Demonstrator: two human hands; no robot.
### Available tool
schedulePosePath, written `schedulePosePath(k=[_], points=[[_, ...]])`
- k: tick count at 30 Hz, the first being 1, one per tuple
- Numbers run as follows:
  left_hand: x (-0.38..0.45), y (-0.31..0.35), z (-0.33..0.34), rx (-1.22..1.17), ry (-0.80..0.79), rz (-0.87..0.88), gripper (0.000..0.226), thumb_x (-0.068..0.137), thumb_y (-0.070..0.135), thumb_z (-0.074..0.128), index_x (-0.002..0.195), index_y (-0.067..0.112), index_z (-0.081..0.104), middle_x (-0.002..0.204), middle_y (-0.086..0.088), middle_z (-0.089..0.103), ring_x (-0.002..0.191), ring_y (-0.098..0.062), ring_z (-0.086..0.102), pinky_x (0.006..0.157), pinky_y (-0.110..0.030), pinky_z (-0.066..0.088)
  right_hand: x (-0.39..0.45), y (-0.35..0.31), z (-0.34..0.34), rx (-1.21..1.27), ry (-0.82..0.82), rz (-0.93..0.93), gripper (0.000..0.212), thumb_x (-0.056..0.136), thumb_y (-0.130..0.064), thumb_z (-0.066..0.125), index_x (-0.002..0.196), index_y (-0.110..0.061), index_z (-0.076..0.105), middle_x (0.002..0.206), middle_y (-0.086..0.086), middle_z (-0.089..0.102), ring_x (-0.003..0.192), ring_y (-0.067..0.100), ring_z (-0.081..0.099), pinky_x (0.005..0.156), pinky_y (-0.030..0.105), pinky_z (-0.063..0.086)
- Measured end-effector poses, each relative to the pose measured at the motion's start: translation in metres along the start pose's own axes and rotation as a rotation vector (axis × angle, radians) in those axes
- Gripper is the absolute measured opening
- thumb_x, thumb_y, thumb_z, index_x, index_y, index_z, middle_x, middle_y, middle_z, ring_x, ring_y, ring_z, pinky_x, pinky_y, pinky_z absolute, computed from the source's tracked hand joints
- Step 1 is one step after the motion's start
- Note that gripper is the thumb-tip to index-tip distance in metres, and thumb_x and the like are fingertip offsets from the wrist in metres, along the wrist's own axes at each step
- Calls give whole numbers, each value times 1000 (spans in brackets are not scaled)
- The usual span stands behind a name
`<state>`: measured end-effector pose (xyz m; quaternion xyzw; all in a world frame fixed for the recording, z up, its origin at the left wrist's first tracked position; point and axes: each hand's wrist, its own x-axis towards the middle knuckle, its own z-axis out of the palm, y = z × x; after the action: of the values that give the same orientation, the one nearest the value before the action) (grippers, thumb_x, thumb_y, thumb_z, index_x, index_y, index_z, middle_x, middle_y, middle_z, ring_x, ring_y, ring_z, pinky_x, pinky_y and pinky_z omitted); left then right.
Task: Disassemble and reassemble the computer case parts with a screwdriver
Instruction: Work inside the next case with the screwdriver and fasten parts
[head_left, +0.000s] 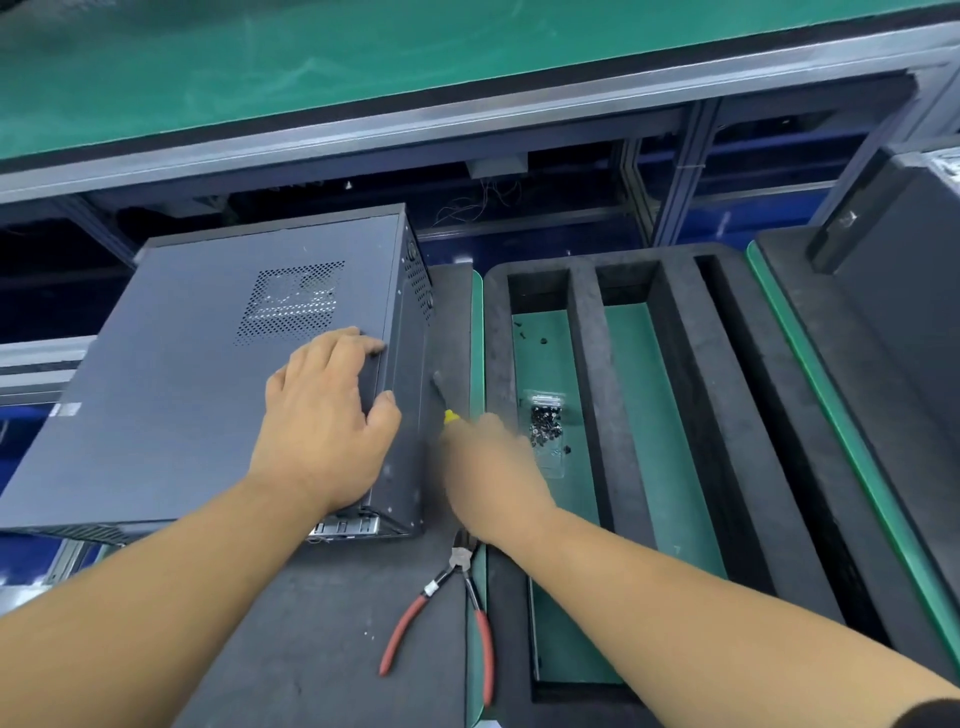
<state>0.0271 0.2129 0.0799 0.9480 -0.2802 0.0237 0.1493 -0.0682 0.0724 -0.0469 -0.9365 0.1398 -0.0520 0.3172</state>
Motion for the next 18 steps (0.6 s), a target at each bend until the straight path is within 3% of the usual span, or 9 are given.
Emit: schedulePosePath(k=[3, 5, 9, 14, 18], points=[[1, -1, 0, 0, -10, 2, 46, 89, 37, 52, 134, 30, 47, 148, 4, 44, 137, -22, 36, 112, -51, 29, -5, 15, -17, 360, 183, 183, 32, 99, -18, 42, 118, -30, 64, 109, -1, 53, 91, 12, 56, 84, 25, 47], [0, -1, 0, 1, -15, -2, 49, 87, 41, 47, 135, 30, 47, 147, 5, 44, 137, -21, 36, 113, -50, 29, -18, 33, -31, 461, 320, 259, 29, 99, -24, 41, 111, -38, 64, 109, -9, 58, 100, -3, 54, 86, 14, 40], [1, -3, 1, 2, -9, -3, 52, 85, 45, 43, 135, 30, 48, 147, 6, 44, 136, -19, 36, 112, -49, 30, -50, 78, -55, 402, 345, 298, 21, 100, -24, 53, 100, -44, 58, 99, -22, 61, 94, 2, 59, 71, 17, 40], [2, -3, 2, 5, -6, -2, 50, 86, 44, 45, 135, 30, 48, 146, 7, 44, 135, -20, 36, 112, -50, 30, -52, 104, -56, 240, 319, 252, 16, 101, -18, 55, 104, -33, 60, 97, -17, 59, 92, 1, 55, 71, 23, 40], [3, -4, 3, 19, -6, 5, 48, 88, 41, 48, 135, 30, 48, 147, 6, 44, 136, -20, 37, 112, -50, 30, -31, 99, -50, 84, 252, 203, 13, 101, -18, 54, 108, -26, 62, 102, -7, 59, 84, 15, 58, 72, 34, 46]])
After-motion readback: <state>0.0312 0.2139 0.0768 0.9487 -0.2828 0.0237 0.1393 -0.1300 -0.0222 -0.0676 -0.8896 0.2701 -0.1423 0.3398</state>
